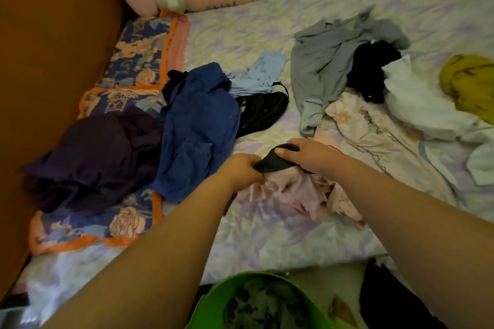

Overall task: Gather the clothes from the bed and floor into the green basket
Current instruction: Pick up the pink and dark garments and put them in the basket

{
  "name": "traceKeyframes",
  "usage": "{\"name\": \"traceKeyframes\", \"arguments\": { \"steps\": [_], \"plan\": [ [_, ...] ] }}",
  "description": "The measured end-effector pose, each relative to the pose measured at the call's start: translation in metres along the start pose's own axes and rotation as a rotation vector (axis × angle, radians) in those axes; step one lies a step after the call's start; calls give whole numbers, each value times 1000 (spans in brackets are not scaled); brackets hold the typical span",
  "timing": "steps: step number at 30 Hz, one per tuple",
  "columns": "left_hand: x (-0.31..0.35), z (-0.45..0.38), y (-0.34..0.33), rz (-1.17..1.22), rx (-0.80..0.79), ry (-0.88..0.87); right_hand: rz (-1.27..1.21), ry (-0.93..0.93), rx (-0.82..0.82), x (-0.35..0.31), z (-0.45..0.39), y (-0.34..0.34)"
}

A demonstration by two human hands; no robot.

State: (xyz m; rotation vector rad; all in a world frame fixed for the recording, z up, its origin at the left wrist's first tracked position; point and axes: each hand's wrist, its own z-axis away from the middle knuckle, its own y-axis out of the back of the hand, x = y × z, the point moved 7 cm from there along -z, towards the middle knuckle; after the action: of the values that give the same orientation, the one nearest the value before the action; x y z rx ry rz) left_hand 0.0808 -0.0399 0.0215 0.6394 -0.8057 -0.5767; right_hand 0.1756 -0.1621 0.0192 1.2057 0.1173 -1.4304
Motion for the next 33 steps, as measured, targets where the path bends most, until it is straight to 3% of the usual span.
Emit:
{"name": "traceKeyframes", "arguments": {
  "steps": [4,7,9,14,20,26,30,33],
  "plan": [
    [8,76,40,186,120,-6,150,1,-122,-53,54,-4],
    [14,123,65,315,168,-2,378,52,13,-92,76,2],
    [18,156,84,356,188,-6,373,81,101,-123,95,4],
    [22,227,121,268,246,-52,388,116,106,-196,156,8],
    [7,290,147,148,381,-4,234,251,84,-271,216,8],
    [-23,342,166,244,553,92,-353,128,63,-315,252,6],
    [-34,363,179,303,452,171,-817,134,-91,-343,271,-6],
    [-34,378,168,288,233,198,-991,216,-140,-381,284,-3]
  ]
}}
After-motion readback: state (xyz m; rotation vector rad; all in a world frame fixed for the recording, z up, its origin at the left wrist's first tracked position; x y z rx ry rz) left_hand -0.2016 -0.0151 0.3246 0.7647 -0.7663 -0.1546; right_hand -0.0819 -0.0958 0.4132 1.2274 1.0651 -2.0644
